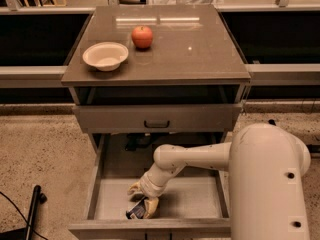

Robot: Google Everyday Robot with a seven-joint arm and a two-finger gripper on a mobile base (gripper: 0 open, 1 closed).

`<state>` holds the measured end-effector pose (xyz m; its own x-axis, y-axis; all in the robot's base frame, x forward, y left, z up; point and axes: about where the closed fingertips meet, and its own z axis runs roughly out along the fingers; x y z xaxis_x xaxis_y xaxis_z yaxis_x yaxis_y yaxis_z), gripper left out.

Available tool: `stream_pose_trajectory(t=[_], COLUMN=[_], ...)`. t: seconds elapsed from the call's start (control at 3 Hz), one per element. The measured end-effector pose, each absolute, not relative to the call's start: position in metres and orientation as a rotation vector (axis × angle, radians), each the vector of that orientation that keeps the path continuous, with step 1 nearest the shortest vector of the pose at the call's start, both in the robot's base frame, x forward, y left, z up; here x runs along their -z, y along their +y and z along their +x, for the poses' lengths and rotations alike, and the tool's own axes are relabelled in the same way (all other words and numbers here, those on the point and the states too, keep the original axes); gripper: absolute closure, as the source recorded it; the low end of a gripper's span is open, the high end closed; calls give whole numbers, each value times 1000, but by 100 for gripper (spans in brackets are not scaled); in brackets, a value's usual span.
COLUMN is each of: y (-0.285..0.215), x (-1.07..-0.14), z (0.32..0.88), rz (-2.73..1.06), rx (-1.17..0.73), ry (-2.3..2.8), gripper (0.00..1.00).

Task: Pick rxbar blueberry from middle drawer and place on counter

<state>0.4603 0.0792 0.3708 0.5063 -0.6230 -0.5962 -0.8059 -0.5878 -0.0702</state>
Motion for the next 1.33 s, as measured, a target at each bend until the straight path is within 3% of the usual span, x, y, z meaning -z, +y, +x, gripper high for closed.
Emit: stream_pose_trajectory(t=[0.33, 0.67, 1.33], y=[74, 69, 67], x=[-360, -350, -348], z=[463, 466, 466], rz=[-2434, -2451, -2462], rx=[-748, -756, -764], ry=[1217, 1245, 1266], gripper=[33, 44, 54])
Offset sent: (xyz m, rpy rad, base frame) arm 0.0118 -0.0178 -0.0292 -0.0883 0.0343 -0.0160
